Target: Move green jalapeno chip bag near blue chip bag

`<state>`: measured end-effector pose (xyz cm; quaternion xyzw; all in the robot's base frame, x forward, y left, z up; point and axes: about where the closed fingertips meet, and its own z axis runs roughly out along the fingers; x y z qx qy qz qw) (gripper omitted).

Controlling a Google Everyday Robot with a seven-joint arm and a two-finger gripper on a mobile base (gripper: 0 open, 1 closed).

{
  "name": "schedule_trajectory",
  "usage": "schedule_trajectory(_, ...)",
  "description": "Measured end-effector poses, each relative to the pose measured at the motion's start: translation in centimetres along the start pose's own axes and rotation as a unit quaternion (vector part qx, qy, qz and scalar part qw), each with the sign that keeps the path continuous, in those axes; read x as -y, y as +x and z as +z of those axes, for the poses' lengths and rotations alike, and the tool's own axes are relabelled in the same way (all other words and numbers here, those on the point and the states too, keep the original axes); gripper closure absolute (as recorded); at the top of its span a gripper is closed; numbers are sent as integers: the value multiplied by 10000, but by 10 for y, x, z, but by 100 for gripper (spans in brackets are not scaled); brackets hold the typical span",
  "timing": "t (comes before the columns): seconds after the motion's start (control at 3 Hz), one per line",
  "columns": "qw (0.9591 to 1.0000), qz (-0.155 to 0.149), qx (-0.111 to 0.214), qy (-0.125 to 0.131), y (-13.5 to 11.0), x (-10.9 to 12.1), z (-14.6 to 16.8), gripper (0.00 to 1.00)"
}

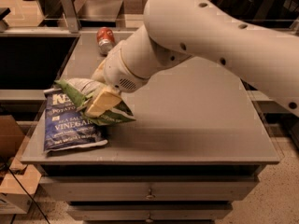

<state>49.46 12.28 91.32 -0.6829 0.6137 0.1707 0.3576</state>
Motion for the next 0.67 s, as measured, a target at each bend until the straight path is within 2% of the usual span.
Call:
schedule_trajectory(0.33,10000,-21,-1,9,-2,-1,-1,0)
schedule_trajectory(0.67,10000,-21,-1,9,-2,-1,-1,0)
